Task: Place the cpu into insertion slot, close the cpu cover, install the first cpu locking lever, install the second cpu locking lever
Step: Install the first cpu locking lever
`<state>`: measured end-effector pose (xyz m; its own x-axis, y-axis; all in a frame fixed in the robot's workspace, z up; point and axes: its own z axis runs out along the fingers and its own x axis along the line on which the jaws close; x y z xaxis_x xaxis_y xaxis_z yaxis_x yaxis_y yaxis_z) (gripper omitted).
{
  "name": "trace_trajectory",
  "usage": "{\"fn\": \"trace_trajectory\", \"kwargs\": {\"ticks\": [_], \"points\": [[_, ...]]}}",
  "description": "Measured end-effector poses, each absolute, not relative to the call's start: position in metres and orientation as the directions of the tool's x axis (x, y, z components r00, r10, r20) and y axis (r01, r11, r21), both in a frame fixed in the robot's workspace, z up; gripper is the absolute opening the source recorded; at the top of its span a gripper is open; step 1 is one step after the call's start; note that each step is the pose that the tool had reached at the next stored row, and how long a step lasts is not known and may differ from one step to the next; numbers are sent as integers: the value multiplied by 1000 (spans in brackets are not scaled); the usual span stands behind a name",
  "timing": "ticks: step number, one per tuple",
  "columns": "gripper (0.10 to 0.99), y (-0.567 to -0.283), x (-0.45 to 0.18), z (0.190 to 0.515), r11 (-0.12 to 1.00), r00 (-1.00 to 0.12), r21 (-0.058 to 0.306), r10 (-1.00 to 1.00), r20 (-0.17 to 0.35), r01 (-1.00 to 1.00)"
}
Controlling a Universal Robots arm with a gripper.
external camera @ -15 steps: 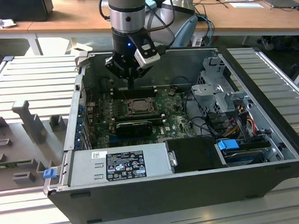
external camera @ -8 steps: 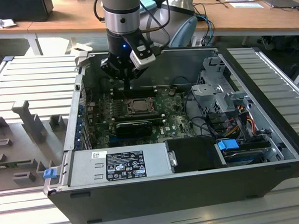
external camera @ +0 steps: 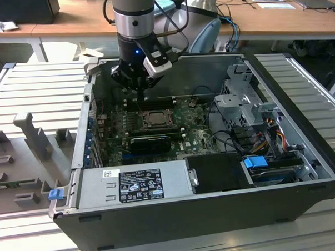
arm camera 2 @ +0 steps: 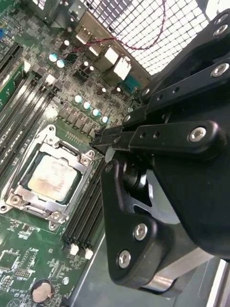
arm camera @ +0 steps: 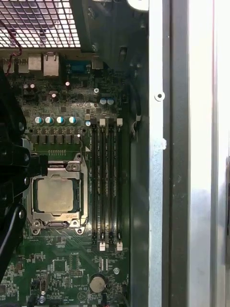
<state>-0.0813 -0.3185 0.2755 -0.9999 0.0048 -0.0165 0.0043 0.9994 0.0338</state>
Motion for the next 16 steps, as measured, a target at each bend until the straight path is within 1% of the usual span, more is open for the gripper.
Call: {"fn": "trace_trajectory", "kwargs": {"ticks": [4,9,16], "points": [[106,-317,-105,268,999,-1000,34,5,-16,4],[106,-312,-108,263,999,-1000,43,5,-16,4],[106,-299,-112,259,999,-1000,44,5,-16,4]]}}
